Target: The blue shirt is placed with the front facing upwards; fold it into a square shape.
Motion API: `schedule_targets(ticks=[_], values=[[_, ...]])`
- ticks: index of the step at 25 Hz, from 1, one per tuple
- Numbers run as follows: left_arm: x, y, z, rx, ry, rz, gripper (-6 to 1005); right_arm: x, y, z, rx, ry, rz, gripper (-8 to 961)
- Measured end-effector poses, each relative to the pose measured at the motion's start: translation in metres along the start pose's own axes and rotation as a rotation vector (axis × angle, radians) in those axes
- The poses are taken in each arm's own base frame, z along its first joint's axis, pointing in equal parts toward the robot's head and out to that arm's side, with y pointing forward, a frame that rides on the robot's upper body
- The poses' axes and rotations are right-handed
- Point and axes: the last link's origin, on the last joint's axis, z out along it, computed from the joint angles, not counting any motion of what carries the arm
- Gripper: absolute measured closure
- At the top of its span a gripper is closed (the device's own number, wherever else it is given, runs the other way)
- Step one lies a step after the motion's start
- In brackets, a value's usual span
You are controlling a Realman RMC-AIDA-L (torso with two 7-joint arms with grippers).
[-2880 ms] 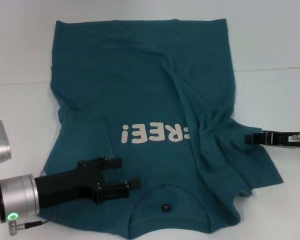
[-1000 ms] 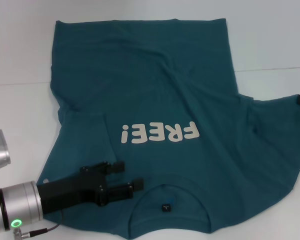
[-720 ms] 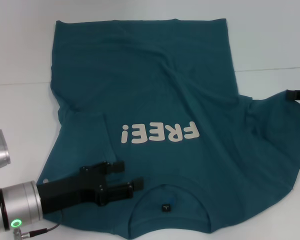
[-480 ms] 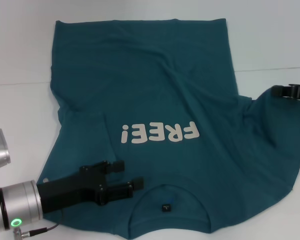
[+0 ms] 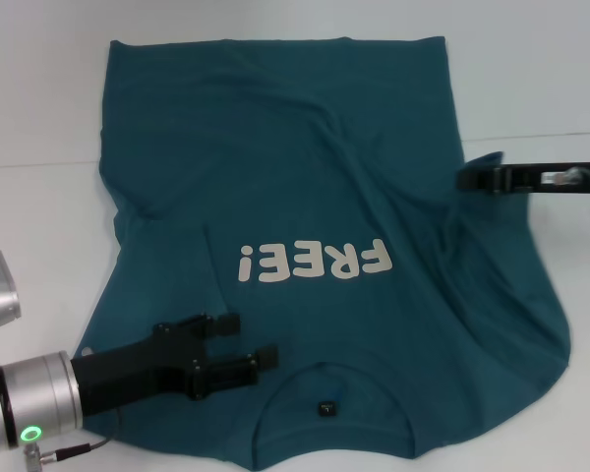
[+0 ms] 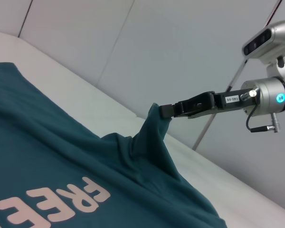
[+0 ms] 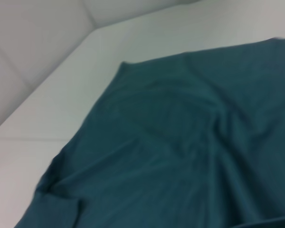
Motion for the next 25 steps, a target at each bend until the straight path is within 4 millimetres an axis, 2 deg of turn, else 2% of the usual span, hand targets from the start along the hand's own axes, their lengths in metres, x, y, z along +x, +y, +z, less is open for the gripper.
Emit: schedule_targets(ticks=[6, 10, 16, 25], values=[[0.0, -0.001, 0.001, 0.008, -0.005, 0.001, 112, 0.006, 0.03, 0.024, -0.078, 0.095, -0.083, 907], [0.0, -0.003, 0.0, 0.017, -0.006, 0.002, 112, 0.005, 0.039, 0.028, -0.098, 0.109, -0.109, 897], [0.0, -0.004, 0.0, 0.023, -0.009, 0.001, 112, 0.007, 0.024, 0.017, -0.053, 0.073, -0.07, 670], [-0.001, -0.003, 0.001, 0.022, -0.009, 0.001, 112, 0.028, -0.016, -0.011, 0.067, 0.015, 0.05, 268]])
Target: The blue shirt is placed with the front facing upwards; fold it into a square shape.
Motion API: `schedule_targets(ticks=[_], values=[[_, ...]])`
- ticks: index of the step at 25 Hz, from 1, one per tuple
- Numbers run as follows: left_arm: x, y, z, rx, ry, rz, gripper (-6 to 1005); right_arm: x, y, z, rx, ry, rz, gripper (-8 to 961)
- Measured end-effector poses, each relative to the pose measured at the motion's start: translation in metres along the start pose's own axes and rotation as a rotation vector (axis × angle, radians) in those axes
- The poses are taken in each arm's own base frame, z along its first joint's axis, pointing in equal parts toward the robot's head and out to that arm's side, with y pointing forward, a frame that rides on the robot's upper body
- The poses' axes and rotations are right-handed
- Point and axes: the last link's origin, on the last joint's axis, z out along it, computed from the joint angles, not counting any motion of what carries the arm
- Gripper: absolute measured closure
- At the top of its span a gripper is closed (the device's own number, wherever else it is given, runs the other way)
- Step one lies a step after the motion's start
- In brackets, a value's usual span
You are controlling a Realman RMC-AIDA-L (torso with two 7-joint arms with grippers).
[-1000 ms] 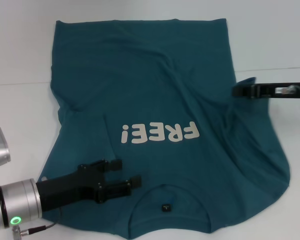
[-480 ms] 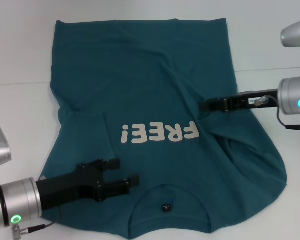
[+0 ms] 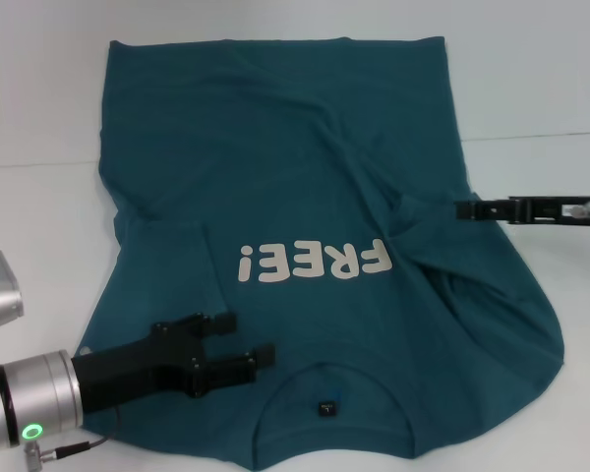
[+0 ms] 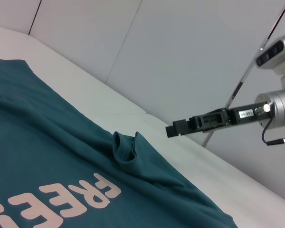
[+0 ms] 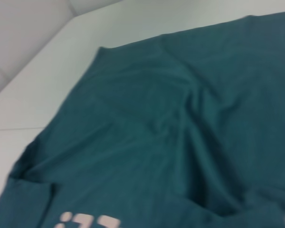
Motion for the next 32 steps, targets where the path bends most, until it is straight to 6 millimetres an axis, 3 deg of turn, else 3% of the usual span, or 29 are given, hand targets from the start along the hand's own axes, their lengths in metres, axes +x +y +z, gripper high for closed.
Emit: schedule_targets(ticks=[1, 6, 12, 26, 32], values=[[0.0, 0.0, 0.0, -0.001, -0.001, 0.0, 112, 0.003, -0.004, -0.003, 0.012, -0.004, 0.01, 220], [0.0, 0.001, 0.001, -0.005, -0.006, -0.004, 112, 0.012, -0.019, -0.01, 0.066, -0.019, 0.044, 162], [0.0, 0.001, 0.002, -0.008, -0.009, -0.008, 112, 0.023, -0.029, -0.004, 0.132, -0.026, 0.078, 93], [0.001, -0.001, 0.001, 0.002, -0.012, -0.012, 112, 0.032, -0.019, 0.019, 0.145, -0.027, 0.09, 99], [0.002, -0.002, 0.001, 0.003, -0.013, -0.01, 112, 0.036, -0.018, 0.025, 0.142, -0.012, 0.105, 231]])
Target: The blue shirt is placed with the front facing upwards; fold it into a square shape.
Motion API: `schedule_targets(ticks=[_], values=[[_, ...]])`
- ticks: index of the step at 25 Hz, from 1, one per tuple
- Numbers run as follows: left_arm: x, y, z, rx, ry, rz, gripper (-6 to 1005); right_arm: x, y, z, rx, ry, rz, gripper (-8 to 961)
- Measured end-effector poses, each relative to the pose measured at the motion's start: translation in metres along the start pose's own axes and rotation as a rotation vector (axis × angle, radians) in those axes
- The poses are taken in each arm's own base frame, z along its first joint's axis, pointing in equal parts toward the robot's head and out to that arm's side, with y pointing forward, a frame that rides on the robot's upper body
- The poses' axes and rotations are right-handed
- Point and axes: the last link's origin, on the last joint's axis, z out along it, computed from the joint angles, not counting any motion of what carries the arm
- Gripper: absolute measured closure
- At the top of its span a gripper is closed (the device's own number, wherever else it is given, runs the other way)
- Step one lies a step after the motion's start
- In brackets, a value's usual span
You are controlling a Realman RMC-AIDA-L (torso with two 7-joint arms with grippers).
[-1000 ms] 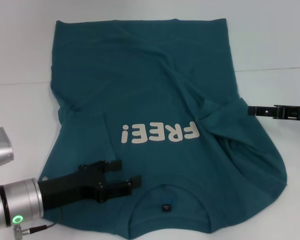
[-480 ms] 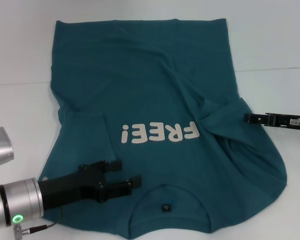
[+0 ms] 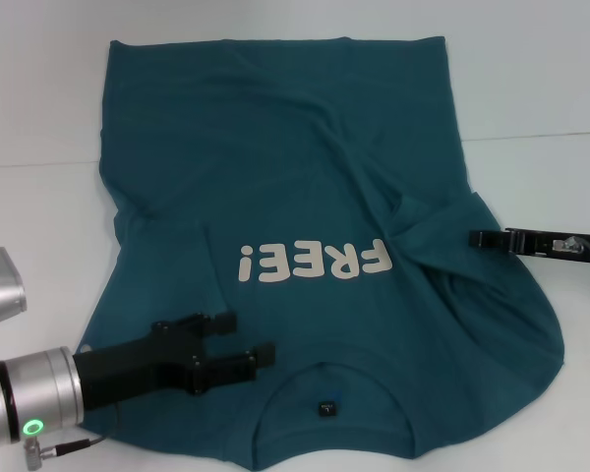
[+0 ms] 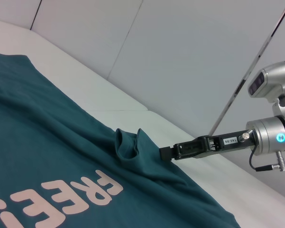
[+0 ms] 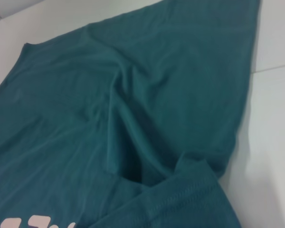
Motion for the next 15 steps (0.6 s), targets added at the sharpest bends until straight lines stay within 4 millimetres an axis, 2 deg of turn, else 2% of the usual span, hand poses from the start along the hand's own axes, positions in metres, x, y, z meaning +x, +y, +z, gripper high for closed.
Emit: schedule_targets(ticks=[10, 13, 15], values=[[0.0004, -0.0002, -0.0002, 0.001, 0.0, 0.001, 112, -0.0029, 0.0012, -0.0028, -0.019, 0.007, -0.001, 456], [0.0006, -0.0002, -0.0002, 0.001, 0.0, 0.002, 112, -0.0028, 0.0023, -0.0027, -0.024, 0.011, -0.004, 695], [0.0007, -0.0002, -0.0003, 0.001, 0.001, 0.002, 112, -0.0029, 0.0028, -0.003, -0.028, 0.012, -0.005, 780]])
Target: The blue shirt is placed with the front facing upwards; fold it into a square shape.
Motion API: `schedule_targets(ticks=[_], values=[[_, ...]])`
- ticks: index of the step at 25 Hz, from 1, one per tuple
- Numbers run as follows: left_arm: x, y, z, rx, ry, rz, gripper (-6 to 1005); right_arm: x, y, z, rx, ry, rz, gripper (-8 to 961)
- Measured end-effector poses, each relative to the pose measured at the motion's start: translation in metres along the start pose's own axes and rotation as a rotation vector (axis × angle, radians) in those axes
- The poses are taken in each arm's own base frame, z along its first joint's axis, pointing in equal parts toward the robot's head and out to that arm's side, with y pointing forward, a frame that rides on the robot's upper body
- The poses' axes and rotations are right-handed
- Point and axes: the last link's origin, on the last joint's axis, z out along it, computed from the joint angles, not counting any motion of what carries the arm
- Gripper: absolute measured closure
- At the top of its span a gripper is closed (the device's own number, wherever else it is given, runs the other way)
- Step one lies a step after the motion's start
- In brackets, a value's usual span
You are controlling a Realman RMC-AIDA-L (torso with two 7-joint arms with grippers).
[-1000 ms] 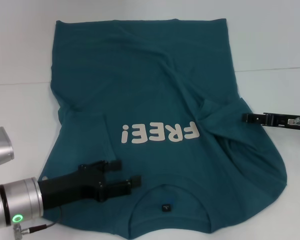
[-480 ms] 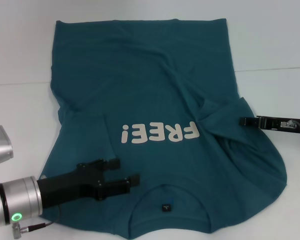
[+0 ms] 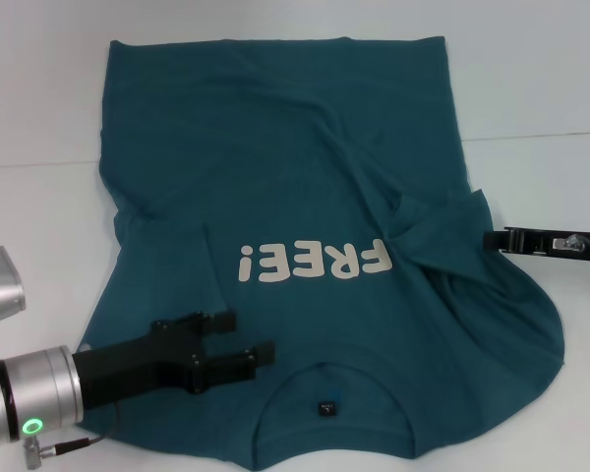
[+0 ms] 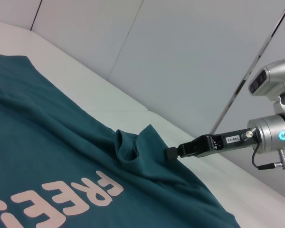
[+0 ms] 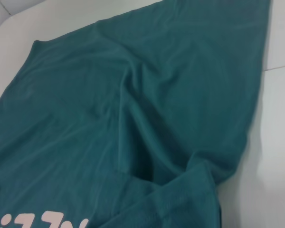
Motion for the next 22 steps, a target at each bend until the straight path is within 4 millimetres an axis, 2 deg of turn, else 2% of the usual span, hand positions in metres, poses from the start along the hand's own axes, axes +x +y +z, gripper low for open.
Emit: schedule_targets(ticks=[3, 7, 16, 22], values=[[0.0, 0.0, 0.0, 0.0, 0.001, 0.001, 112, 0.0, 0.0, -0.001, -0.005, 0.001, 0.0, 907], [0.002, 0.0, 0.001, 0.0, 0.003, 0.002, 112, -0.002, -0.003, -0.011, -0.017, -0.016, -0.007, 954], [0.003, 0.0, 0.001, 0.0, 0.012, -0.002, 111, -0.002, 0.003, -0.036, -0.142, -0.064, -0.036, 953], [0.002, 0.0, 0.002, -0.002, 0.013, -0.004, 111, 0.002, 0.012, -0.043, -0.228, -0.045, -0.077, 954]])
